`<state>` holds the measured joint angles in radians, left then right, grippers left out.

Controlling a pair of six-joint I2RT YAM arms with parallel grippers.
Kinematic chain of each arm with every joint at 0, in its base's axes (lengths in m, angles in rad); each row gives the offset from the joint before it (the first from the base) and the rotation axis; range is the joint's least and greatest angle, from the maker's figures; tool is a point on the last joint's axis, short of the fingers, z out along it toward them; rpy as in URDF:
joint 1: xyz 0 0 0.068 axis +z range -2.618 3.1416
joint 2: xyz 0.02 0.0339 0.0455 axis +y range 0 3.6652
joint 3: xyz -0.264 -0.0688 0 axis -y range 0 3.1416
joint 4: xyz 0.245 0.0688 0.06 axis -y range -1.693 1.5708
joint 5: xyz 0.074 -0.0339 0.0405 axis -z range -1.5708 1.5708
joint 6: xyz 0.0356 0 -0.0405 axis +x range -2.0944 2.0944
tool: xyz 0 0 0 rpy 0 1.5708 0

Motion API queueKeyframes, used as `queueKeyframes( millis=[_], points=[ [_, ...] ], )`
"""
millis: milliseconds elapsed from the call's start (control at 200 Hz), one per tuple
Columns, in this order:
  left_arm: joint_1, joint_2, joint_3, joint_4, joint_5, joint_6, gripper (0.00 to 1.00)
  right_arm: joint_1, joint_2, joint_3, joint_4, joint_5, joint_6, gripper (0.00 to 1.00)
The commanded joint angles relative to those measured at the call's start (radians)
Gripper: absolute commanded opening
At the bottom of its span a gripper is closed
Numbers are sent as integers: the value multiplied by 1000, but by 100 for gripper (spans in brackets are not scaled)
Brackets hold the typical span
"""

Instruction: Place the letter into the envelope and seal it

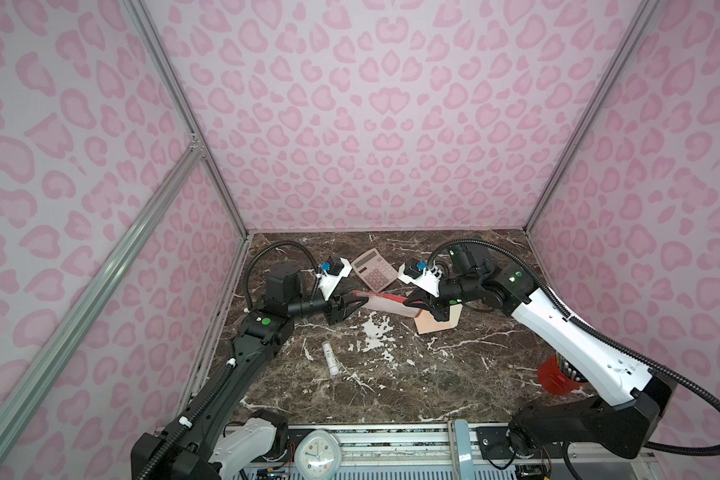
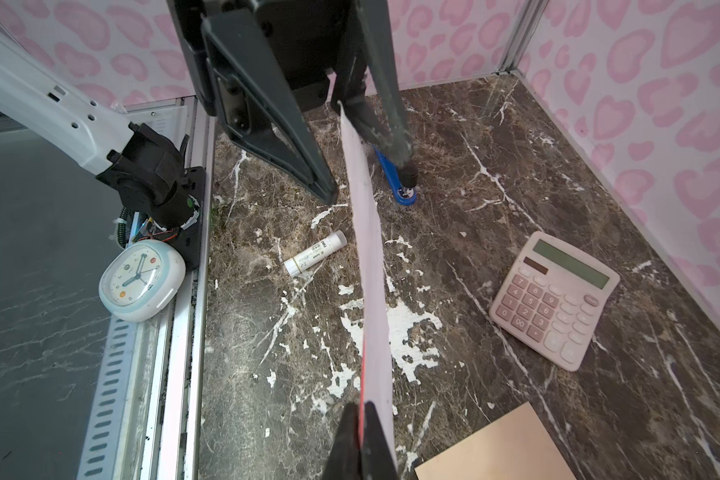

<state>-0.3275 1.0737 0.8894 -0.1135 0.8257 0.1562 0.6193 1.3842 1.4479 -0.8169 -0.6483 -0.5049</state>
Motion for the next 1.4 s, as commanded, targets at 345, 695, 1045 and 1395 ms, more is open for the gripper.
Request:
queueKeyframes(
  millis=[345, 695, 1045, 1395],
  points=[
    [-1, -4, -7, 33, 20, -3, 4, -48, -5, -36, 87, -64, 92, 6],
    [-2, -16, 54, 30, -88, -122, 4, -282, -233, -447, 781, -81, 619, 55],
    [-1, -68, 83, -94, -30, -76, 4, -391, -188, -561, 1090, 147, 771, 43],
    [-1, -61, 96, -88, -30, -119, 4, -278, -75, -497, 1076, -62, 712, 41]
  ],
)
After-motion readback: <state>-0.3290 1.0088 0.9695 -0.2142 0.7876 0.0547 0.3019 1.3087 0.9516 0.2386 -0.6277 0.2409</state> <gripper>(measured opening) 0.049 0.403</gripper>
